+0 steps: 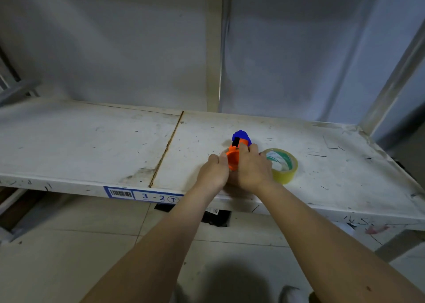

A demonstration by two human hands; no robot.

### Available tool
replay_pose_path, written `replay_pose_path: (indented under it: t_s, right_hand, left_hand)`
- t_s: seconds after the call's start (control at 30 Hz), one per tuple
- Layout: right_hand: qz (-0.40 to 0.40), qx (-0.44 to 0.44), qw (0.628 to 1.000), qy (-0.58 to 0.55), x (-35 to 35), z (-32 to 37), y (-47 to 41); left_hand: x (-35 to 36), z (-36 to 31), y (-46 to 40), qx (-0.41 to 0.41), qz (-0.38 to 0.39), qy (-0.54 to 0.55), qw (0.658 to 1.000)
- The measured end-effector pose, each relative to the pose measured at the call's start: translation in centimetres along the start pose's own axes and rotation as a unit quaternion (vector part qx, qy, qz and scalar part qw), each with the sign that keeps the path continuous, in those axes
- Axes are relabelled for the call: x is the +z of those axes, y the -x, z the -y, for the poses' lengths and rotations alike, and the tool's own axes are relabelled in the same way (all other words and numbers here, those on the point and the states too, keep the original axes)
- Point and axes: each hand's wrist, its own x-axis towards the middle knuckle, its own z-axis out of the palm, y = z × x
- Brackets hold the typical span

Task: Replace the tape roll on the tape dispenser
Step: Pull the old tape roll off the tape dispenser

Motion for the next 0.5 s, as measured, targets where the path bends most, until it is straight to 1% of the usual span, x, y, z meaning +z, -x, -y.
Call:
replay_pose_path:
  t_s: [0.07, 0.1, 0.17, 0.23, 0.3, 0.37, 0.5]
  right_hand:
    - [-0.007, 0.007, 0.999, -0.053, 0.0, -0.3, -0.4]
    - [-0.011, 0.005, 0.997, -0.082, -0.1, -0.4, -0.6]
    - [-0.016, -0.009, 0.991, -0.13, -0.6, -0.4, -0.6]
    - [-0.02, -0.027, 0.985, -0.168, -1.5, -0.3, -0.3]
    - [-0.031, -0.039, 0.979, -0.2, -2.3, -0.5, 0.0]
    - [-0.045, -0.046, 0.976, -0.206, -3.0, -0.8, 0.2]
    - [-0.086, -0.061, 0.983, -0.149, -4.2, -1.7, 0.3]
  left_hand:
    - [-0.3, -0.5, -0.7, -0.046, -0.005, 0.076, 0.996]
    - [-0.4, -0.7, -1.0, -0.074, -0.003, 0.142, 0.987]
    - [-0.8, -1.2, -1.3, -0.124, 0.002, 0.292, 0.948]
    - [-1.2, -1.6, -1.5, -0.14, 0.012, 0.395, 0.908]
    - [-1.6, -2.0, -1.4, -0.142, 0.039, 0.445, 0.883]
    - [-1.9, -2.2, -1.1, -0.144, 0.074, 0.479, 0.863]
    - [-1.8, -2.4, -1.0, -0.131, 0.116, 0.532, 0.829]
